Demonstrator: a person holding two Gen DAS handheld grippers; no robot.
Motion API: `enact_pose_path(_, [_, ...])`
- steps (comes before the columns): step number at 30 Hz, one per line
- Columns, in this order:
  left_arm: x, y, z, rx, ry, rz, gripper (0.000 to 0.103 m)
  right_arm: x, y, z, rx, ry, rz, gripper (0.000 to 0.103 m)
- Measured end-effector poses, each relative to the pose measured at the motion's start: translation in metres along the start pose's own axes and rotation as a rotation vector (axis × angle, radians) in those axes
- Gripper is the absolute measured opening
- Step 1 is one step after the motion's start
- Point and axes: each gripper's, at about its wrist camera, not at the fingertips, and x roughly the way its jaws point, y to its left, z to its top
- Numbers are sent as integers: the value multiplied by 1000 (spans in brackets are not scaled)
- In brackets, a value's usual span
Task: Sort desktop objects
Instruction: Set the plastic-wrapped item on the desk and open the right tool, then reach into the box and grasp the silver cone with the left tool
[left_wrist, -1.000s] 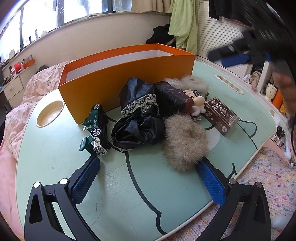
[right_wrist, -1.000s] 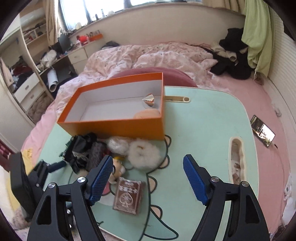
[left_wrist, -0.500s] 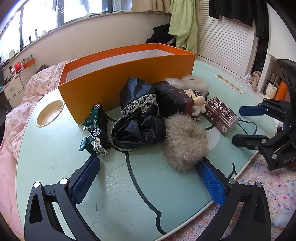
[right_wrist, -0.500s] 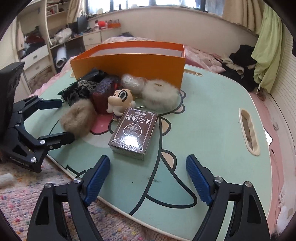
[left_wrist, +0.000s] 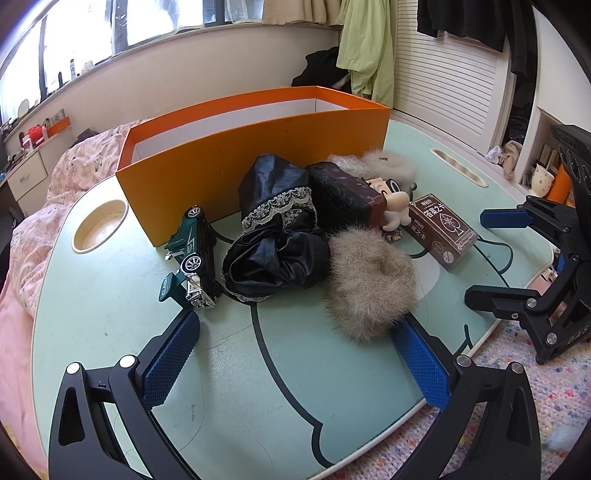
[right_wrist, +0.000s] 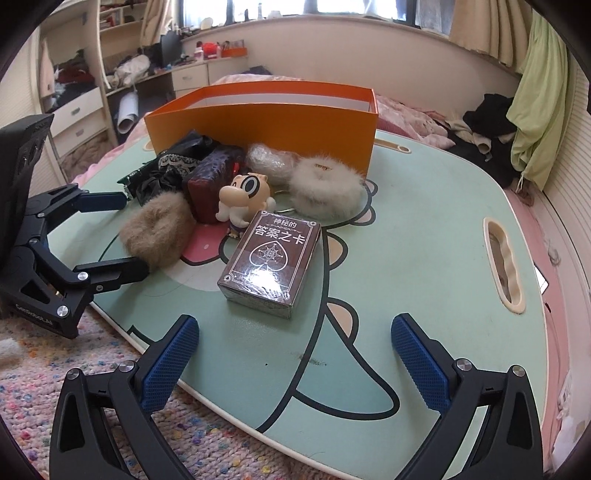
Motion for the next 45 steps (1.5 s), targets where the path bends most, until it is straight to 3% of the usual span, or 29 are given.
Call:
enact_pose_path(5, [0, 1, 2, 4, 18, 2, 103, 0, 0, 0, 0, 0, 1, 103])
enact_pose_path(7, [-3, 2, 3, -30, 16, 64, 103, 0, 0, 0, 0, 0, 0, 103])
enact_pose_path(12, [-51, 8, 30, -25, -151, 63, 103, -1, 6, 1, 1, -2, 0, 103])
enact_pose_path(15, [-70, 16, 68, -50, -199, 0, 103, -1, 5, 1, 1, -3, 0, 103])
enact_pose_path(20, [-51, 29, 134, -110, -100, -71, 103, -1, 5, 1, 1, -3, 0, 103])
enact_pose_path(24, [-1, 41, 177, -168, 24, -130, 102, -1, 6, 1, 2, -7, 1, 103])
enact_pose_path(26, [30, 48, 189, -237, 110, -165, 93, -2, 5, 2, 2, -8, 1, 103])
enact_pose_path(28, [58, 50, 194, -278, 188, -155, 73, -2, 4, 2, 4, -11, 1, 103])
enact_pose_path(32, [109, 44, 198, -336, 316, -195, 65, -3, 5, 2, 7, -14, 0, 103])
enact_pose_path(35, [126, 37, 202, -368, 336, -214, 64, -3, 3, 2, 9, -17, -1, 103])
enact_pose_path(39, [142, 21, 206, -320, 375, -192, 63, -2, 1, 1, 11, -19, -1, 103])
enact_pose_path(42, [148, 10, 206, -268, 385, -162, 31, -3, 0, 1, 12, -19, 0, 103])
enact_pose_path(45, [145, 15, 209, -275, 355, -189, 31, -4, 1, 0, 12, -20, 0, 103])
